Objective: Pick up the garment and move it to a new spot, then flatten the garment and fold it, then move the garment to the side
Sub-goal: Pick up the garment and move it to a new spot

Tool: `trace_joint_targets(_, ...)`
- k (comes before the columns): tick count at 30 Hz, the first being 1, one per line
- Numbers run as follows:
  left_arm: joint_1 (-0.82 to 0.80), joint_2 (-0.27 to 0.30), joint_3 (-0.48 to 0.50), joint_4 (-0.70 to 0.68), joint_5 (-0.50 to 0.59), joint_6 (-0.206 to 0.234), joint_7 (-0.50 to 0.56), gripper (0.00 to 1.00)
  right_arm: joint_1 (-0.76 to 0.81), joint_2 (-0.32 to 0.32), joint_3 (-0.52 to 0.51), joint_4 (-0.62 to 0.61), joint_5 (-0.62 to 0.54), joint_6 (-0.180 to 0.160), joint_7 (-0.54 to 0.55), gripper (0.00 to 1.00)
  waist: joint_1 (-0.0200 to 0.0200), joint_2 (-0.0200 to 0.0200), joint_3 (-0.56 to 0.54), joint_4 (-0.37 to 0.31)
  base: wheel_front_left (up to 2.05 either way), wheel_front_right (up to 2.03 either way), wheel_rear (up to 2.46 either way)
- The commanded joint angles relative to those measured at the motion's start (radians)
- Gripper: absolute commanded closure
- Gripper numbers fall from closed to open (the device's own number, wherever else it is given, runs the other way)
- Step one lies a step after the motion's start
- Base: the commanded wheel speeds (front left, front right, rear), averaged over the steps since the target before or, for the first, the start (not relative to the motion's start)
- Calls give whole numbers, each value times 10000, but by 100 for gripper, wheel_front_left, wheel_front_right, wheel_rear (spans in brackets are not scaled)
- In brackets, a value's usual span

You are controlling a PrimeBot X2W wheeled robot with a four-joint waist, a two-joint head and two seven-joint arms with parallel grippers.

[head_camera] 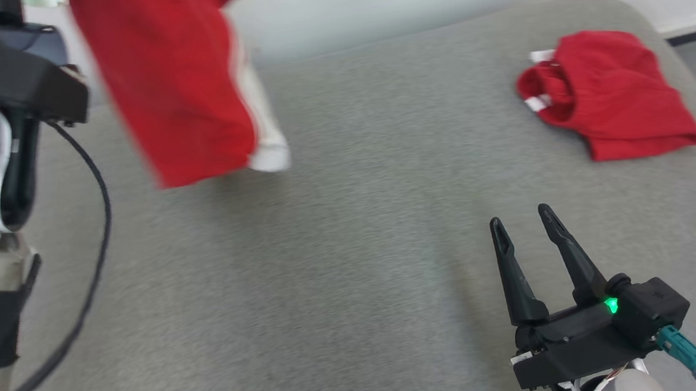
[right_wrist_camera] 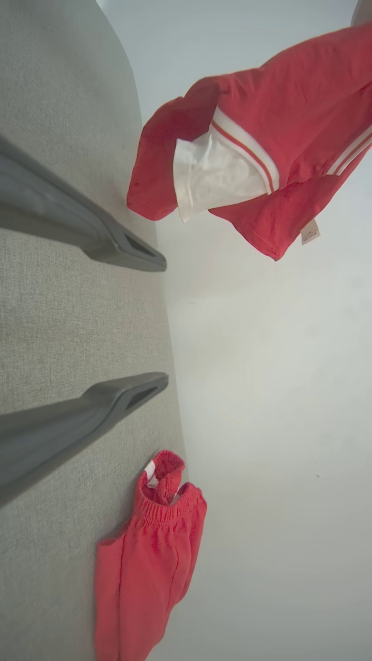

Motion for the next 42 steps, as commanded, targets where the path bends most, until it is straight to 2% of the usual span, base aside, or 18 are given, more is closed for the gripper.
trace_joint_targets(1, -93, -117, -76, -447, 39, 129, 175, 100, 13, 29, -44, -10, 184, -20, -2, 0, 1, 0, -82, -658, 0, 0, 0)
trace_joint_targets(7, 244, -587, -483, -1144, -129, 314, 576, 100, 28, 28, -196, 59, 431, -20, 0, 0, 1, 0, -13, -1174, 0, 0, 0)
trace_joint_targets(14, 1715, -1350, -951, -1301, -564, 579, 213, 100, 133, 28, -362, 141, 474, -21, -2, 0, 1, 0, 85, -1306, 0, 0, 0)
trace_joint_targets(20, 3640, -1647, -1193, -248, -925, 566, -475, 100, 84, 24, -366, 336, 290, -22, 0, 0, 1, 0, 66, -1143, 0, 0, 0)
trace_joint_targets(25, 4855, -2013, -1607, 1158, -1301, 188, -943, 100, -31, 28, -205, 551, 161, -21, 0, 0, 1, 0, 35, -980, 0, 0, 0)
trace_joint_targets(31, 5319, -2382, -2136, 3127, -1086, -143, -1618, 100, -52, 26, 32, 788, 106, -21, -2, 0, 1, 0, -211, -801, 0, 0, 0)
trace_joint_targets(32, 5303, -2432, -2213, 3413, -1049, -204, -1705, 65, -45, 26, 80, 811, 110, -21, -2, 0, 1, 0, -267, -776, 0, 0, 0)
trace_joint_targets(33, 5229, -2456, -2371, 3619, -889, -268, -1853, 13, -21, 24, 88, 831, 128, -22, -2, 0, 1, 0, -339, -731, 0, 0, 0)
trace_joint_targets(34, 5126, -2523, -2441, 3775, -844, -305, -2029, 0, 16, 23, 87, 828, 162, -21, -2, 0, 1, 0, -418, -678, 0, 0, 0)
trace_joint_targets(39, 4766, -2699, -2384, 3666, -747, -383, -2773, 0, 327, 23, -91, 741, 224, -21, -2, 0, 1, 0, -901, -241, 0, 0, 0)
trace_joint_targets(42, 4785, -2432, -2041, 3196, -706, -305, -3024, 0, 510, 24, -192, 660, 140, -21, -2, 0, 1, 0, -1142, -4, 0, 0, 0)
